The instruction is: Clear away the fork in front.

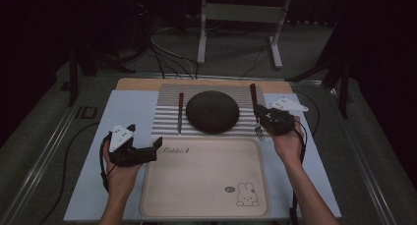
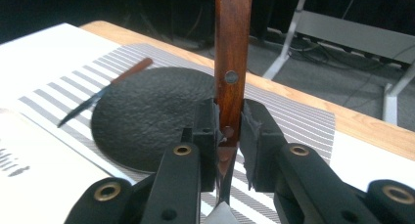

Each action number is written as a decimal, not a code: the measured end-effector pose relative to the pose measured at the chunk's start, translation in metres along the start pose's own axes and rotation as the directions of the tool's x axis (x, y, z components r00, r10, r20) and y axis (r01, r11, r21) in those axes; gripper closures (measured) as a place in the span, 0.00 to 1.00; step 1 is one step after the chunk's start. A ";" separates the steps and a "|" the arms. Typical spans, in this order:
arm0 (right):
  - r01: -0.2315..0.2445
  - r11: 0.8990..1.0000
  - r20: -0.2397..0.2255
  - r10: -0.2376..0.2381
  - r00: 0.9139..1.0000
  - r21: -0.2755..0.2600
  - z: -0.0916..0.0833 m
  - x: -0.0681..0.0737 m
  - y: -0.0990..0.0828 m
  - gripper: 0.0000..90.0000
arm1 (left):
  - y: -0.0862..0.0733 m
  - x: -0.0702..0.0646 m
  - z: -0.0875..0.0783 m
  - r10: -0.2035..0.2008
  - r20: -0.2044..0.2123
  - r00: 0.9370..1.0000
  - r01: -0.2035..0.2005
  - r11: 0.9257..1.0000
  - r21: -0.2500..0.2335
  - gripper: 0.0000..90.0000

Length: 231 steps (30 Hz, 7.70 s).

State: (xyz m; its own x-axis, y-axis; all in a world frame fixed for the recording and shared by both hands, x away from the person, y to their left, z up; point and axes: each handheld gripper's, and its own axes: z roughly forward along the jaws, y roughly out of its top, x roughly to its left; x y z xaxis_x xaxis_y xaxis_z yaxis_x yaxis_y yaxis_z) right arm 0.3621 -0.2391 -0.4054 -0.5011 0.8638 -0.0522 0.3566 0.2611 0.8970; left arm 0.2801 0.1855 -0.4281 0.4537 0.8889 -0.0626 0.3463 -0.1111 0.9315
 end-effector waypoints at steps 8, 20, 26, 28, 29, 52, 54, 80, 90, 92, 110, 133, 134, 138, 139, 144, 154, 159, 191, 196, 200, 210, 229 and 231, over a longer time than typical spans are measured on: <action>0.021 0.999 -0.046 -0.023 0.999 -0.049 -0.017 0.020 -0.004 0.86 | 0.022 -0.021 0.011 0.040 0.059 0.997 -0.039 0.999 -0.023 0.00; 0.035 0.995 -0.128 -0.046 0.991 -0.089 -0.027 0.052 -0.010 0.86 | 0.049 -0.050 0.034 0.039 0.164 0.986 -0.034 0.999 -0.035 0.03; 0.052 0.994 -0.153 -0.066 0.986 -0.093 -0.028 0.064 -0.010 0.86 | 0.056 -0.064 0.045 0.054 0.200 0.978 -0.048 0.998 -0.037 0.05; 0.057 0.993 -0.164 -0.073 0.984 -0.100 -0.028 0.069 -0.010 0.86 | 0.058 -0.070 0.049 0.064 0.214 0.975 -0.056 0.998 -0.040 0.05; 0.061 0.993 -0.168 -0.078 0.983 -0.103 -0.028 0.071 -0.010 0.86 | 0.061 -0.077 0.053 0.064 0.229 0.971 -0.056 0.997 -0.043 0.05; 0.101 0.984 -0.220 -0.131 0.967 -0.145 -0.024 0.106 -0.009 0.86 | 0.069 -0.111 0.078 0.013 0.399 0.917 0.019 0.997 -0.074 0.43; 0.099 0.984 -0.222 -0.131 0.966 -0.148 -0.024 0.108 -0.009 0.86 | 0.069 -0.112 0.080 0.008 0.422 0.907 0.025 0.997 -0.072 0.53; 0.079 0.990 -0.223 -0.105 0.969 -0.120 -0.025 0.103 -0.010 0.14 | 0.070 -0.110 0.079 0.004 0.439 0.899 0.022 0.998 -0.054 0.89; 0.069 0.990 -0.184 -0.091 0.979 -0.124 -0.039 0.086 -0.015 0.12 | 0.074 -0.100 0.072 -0.004 0.426 0.905 0.027 0.998 -0.048 0.89; 0.066 0.990 -0.178 -0.088 0.980 -0.126 -0.041 0.083 -0.016 0.12 | 0.074 -0.099 0.072 -0.004 0.425 0.905 0.026 0.999 -0.047 0.89; 0.042 0.991 -0.040 -0.047 0.998 -0.129 -0.061 0.042 -0.049 0.12 | 0.083 -0.074 0.060 -0.046 0.405 0.913 0.057 0.998 -0.017 0.89; -0.079 0.991 -0.024 0.077 0.997 -0.108 -0.068 0.012 -0.070 0.12 | 0.079 -0.043 0.044 -0.039 0.426 0.904 0.001 0.996 0.088 0.89; -0.082 0.991 -0.027 0.079 0.996 -0.109 -0.068 0.012 -0.070 0.12 | 0.079 -0.041 0.044 -0.042 0.429 0.903 0.003 0.996 0.092 0.89; -0.095 0.990 -0.020 0.093 0.995 -0.108 -0.069 0.010 -0.070 0.12 | 0.076 -0.036 0.041 -0.053 0.427 0.903 0.006 0.994 0.112 0.89; -0.095 0.990 -0.019 0.093 0.995 -0.108 -0.069 0.009 -0.070 0.12 | 0.076 -0.034 0.040 -0.058 0.426 0.903 0.008 0.993 0.118 0.89; -0.094 0.989 -0.011 0.093 0.996 -0.111 -0.070 0.008 -0.070 0.12 | 0.071 -0.028 0.037 -0.080 0.424 0.902 0.022 0.990 0.139 0.89; -0.096 0.989 -0.001 0.096 0.995 -0.113 -0.072 0.005 -0.071 0.12 | 0.060 -0.016 0.032 -0.106 0.422 0.900 0.034 0.984 0.175 0.89; -0.093 0.989 -0.001 0.093 0.996 -0.111 -0.072 0.005 -0.071 0.12 | 0.057 -0.010 0.028 -0.114 0.422 0.900 0.035 0.981 0.191 0.89; -0.091 0.990 0.007 0.092 0.996 -0.110 -0.074 0.003 -0.071 0.12 | 0.025 0.024 0.008 -0.195 0.421 0.886 0.053 0.944 0.326 0.89; -0.092 0.990 0.009 0.094 0.996 -0.110 -0.074 0.003 -0.071 0.12 | 0.016 0.025 0.004 -0.211 0.427 0.879 0.054 0.935 0.351 0.89; -0.091 0.990 0.011 0.093 0.996 -0.110 -0.074 0.003 -0.070 0.12 | 0.007 0.025 0.002 -0.230 0.444 0.866 0.057 0.928 0.369 0.89; -0.091 0.991 0.014 0.093 0.996 -0.100 -0.073 0.004 -0.071 0.12 | -0.020 0.035 0.006 -0.320 0.500 0.805 0.117 0.911 0.395 0.89; -0.089 0.992 0.017 0.091 0.996 -0.093 -0.071 0.005 -0.072 0.12 | -0.055 0.042 0.032 -0.267 0.380 0.885 0.079 0.893 0.443 0.76; -0.087 0.992 0.015 0.089 0.996 -0.094 -0.071 0.006 -0.072 0.12 | -0.056 0.043 0.033 -0.262 0.373 0.890 0.077 0.893 0.444 0.75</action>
State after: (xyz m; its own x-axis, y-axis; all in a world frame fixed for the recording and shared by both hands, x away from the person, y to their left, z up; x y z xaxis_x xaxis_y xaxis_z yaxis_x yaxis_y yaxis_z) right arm 0.2774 -0.2836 -0.4394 -0.4555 0.8900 0.0208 0.3230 0.1435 0.9355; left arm 0.3068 0.2153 -0.4947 0.6194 0.6545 -0.4335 0.7085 -0.2283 0.6677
